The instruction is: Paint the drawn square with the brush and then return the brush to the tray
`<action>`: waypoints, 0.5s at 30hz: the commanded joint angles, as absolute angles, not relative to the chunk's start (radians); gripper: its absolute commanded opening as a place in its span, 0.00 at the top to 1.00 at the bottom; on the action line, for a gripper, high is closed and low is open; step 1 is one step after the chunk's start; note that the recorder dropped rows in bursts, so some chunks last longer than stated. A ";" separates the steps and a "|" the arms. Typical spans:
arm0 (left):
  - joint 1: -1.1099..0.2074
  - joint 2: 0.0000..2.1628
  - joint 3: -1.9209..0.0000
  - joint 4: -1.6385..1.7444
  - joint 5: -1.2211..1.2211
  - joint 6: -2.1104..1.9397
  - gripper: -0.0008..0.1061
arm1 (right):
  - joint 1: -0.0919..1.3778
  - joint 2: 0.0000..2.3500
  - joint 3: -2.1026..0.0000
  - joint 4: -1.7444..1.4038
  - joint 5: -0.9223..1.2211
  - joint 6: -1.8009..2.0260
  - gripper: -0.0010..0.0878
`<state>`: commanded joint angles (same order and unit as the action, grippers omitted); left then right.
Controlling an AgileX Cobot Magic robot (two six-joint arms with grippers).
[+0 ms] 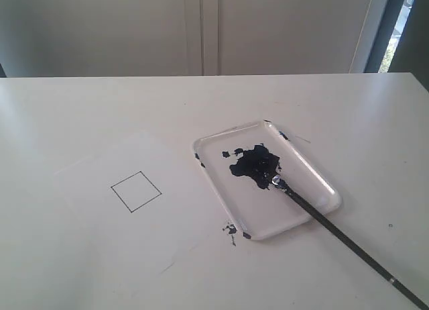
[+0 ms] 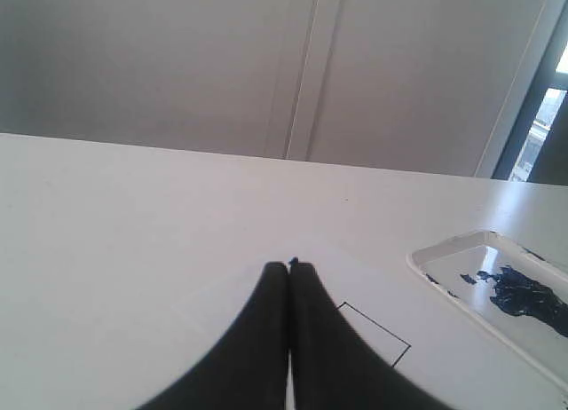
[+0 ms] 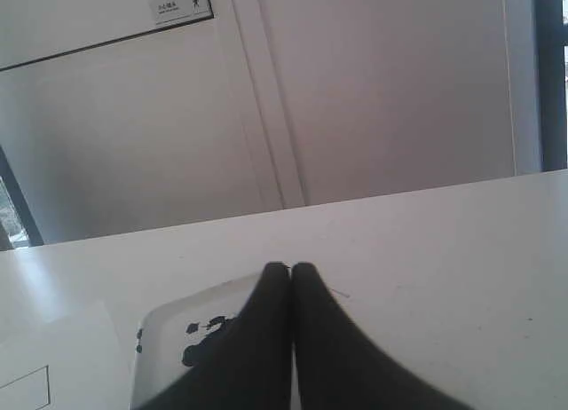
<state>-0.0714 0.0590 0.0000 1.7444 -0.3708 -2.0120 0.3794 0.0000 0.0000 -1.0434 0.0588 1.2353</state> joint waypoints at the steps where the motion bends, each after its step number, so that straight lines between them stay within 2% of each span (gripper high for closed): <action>1: -0.071 0.059 0.000 1.744 -0.371 -2.012 0.99 | 0.379 0.000 0.000 -1.043 0.059 1.235 0.99; 10: -0.071 0.059 0.000 1.744 -0.371 -2.012 0.99 | 0.379 0.000 0.000 -1.043 -0.018 1.235 0.99; 14: -0.071 0.059 0.000 1.744 -0.371 -2.012 0.99 | 0.379 0.000 0.000 -1.023 -0.185 1.235 0.99; 15: -0.071 0.059 0.000 1.744 -0.371 -2.012 0.99 | 0.379 0.000 0.000 -1.013 -0.291 1.235 0.99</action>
